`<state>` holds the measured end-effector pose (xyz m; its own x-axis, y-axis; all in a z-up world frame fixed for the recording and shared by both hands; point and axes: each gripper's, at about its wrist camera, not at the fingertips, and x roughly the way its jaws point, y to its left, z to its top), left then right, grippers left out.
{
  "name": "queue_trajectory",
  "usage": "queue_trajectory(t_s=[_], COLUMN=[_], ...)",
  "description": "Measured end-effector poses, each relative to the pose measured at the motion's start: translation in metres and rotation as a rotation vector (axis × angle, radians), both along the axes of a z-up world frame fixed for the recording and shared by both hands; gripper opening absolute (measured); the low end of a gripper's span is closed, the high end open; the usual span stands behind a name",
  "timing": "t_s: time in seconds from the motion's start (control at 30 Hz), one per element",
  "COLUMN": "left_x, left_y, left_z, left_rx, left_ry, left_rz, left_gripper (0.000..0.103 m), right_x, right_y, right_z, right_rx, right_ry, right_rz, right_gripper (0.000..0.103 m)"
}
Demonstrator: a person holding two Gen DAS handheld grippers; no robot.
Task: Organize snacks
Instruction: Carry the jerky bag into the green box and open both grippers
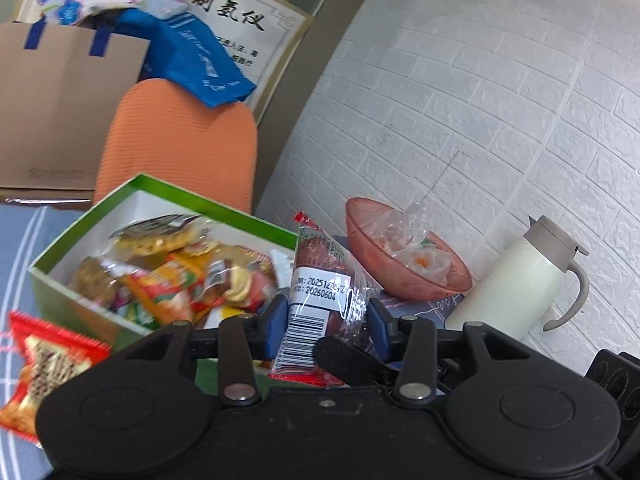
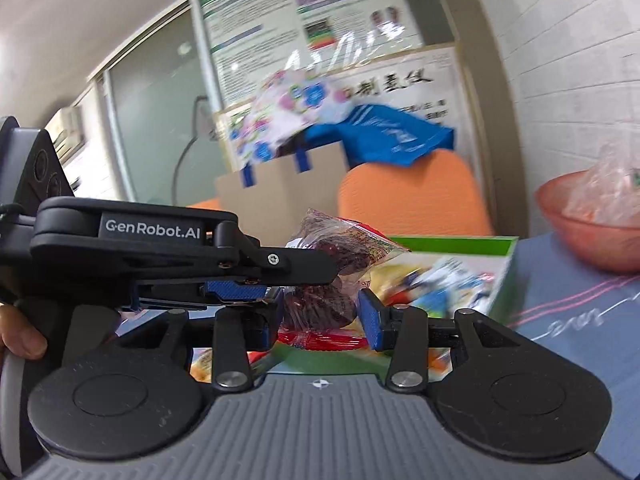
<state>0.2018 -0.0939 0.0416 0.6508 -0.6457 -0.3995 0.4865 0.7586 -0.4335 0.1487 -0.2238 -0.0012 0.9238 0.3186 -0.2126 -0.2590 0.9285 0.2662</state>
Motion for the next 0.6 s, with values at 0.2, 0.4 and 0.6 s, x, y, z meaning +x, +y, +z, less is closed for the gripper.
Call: queue_trajectory(t_s=[0.2, 0.4, 0.6], left_x=[0.033, 0.032, 0.049], left_y=[-0.020, 0.001, -0.001], left_z=[-0.021, -0.033, -0.045], left_rx=[0.061, 0.066, 0.126], left_ry=[0.028, 0.028, 0.078], left_rz=[0.029, 0.105, 0.129], left_gripper=[0.089, 0.103, 0.083], right_x=[0.029, 0.021, 0.047], right_y=[-0.014, -0.012, -0.006], right_z=[-0.018, -0.031, -0.028], right_rx=[-0.035, -0.115, -0.119], right_ry=[0.016, -0.006, 0.030], right_rz=[-0.030, -0.112, -0.060], right_gripper=[0.073, 0.083, 0.052])
